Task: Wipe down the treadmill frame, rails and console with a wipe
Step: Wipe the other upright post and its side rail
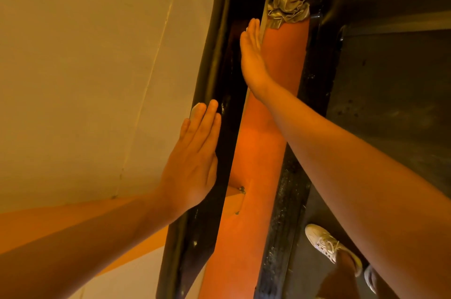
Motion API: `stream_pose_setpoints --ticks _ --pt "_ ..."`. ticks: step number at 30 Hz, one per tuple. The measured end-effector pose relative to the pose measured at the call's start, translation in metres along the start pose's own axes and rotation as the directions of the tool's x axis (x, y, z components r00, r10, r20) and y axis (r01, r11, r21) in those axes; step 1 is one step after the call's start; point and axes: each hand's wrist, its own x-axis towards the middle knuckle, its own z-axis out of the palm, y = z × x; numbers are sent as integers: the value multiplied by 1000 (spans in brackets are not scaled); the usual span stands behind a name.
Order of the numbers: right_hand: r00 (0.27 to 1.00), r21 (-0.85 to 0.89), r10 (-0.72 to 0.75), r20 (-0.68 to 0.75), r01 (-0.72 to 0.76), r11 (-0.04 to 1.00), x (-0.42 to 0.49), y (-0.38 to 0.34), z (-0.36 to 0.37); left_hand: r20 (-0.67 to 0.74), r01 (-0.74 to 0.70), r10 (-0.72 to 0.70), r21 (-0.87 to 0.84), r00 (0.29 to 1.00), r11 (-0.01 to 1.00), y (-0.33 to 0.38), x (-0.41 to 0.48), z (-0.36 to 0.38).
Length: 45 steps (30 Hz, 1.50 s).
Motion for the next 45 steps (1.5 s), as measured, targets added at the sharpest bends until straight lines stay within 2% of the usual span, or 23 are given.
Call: stream_pose_setpoints --ticks 6,19,22,26,29,32,35,38,43,45 --pt "999 15 -30 -11 30 999 -8 1 9 -46 18 -27 -181 999 983 0 3 -1" --pt "997 -13 -73 39 74 997 -39 33 15 -73 48 -59 -146 996 988 6 2 -1" --pt "998 -16 -8 55 9 1000 -39 49 7 -66 56 -65 -141 996 988 7 0 -1" --pt "998 69 56 -34 -53 996 -17 15 9 -47 61 -69 -156 997 986 6 0 -1" --pt "998 48 -35 -45 37 998 0 -6 11 -31 67 -72 -153 997 986 4 1 -1" --pt "994 -6 -106 -34 106 994 -6 13 12 -44 48 -56 -163 997 985 3 1 0" --pt "995 -14 -89 -50 88 996 -6 29 10 -55 32 -42 -167 998 985 2 1 0" --pt "996 -19 -44 -83 43 999 2 16 9 -62 22 -32 -163 998 986 0 2 1" --pt "980 -71 -197 -4 196 978 -11 11 14 -51 27 -35 -153 998 988 -1 1 2" --pt "981 -89 -193 9 193 977 -12 25 10 -53 16 -25 -153 998 988 -1 1 2"
